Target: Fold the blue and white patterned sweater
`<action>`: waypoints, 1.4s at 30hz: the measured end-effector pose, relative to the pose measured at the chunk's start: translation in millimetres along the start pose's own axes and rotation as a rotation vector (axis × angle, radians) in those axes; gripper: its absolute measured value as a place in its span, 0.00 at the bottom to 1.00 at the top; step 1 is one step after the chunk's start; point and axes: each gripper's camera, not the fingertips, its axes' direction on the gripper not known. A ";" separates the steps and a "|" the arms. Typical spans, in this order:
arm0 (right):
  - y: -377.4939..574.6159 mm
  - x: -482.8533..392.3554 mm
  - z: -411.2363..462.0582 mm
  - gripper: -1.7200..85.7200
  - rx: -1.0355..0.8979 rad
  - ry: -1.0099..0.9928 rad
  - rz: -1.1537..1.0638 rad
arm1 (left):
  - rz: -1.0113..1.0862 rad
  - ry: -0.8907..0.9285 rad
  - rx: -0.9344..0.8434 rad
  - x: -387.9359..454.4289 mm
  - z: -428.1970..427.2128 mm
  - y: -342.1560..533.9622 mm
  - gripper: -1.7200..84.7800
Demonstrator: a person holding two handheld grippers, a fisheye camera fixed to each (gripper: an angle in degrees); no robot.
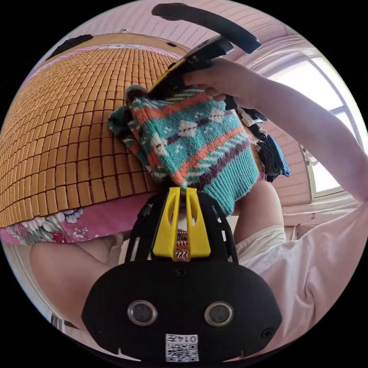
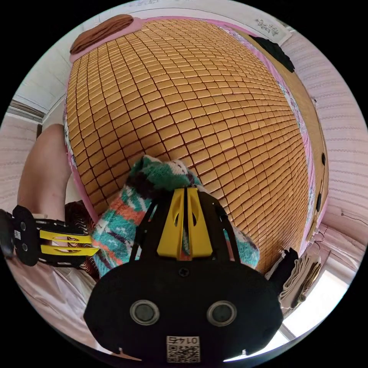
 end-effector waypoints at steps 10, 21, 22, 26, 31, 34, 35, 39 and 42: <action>96.2 93.4 -57.8 0.06 0.437 -0.385 0.223 | -0.099 0.118 0.162 -54.1 -24.6 21.4 0.14; 256.3 186.6 27.7 0.26 0.487 -0.604 0.706 | -0.235 0.129 0.060 -116.3 42.5 4.5 0.29; 263.5 189.6 34.9 0.26 0.528 -0.637 0.730 | -0.234 0.117 0.068 -121.5 44.6 6.0 0.28; 274.0 206.3 49.5 0.28 0.534 -0.682 0.735 | -0.210 0.101 0.089 -130.1 51.5 15.1 0.28; 277.3 231.7 73.1 0.27 0.506 -0.830 0.730 | -0.209 0.135 0.057 -140.3 63.9 22.2 0.27; 290.1 242.3 61.5 0.26 0.572 -0.708 0.787 | -0.203 0.128 0.069 -146.2 65.9 33.2 0.27; 295.4 245.8 63.6 0.27 0.571 -0.688 0.830 | -0.199 0.130 0.072 -149.2 66.4 37.5 0.27; 291.4 247.9 92.8 0.26 0.505 -0.879 0.783 | -0.190 0.134 0.080 -160.2 66.6 52.3 0.24; 289.3 246.6 107.1 0.24 0.556 -1.051 0.730 | -0.200 0.148 0.106 -168.7 65.4 67.8 0.21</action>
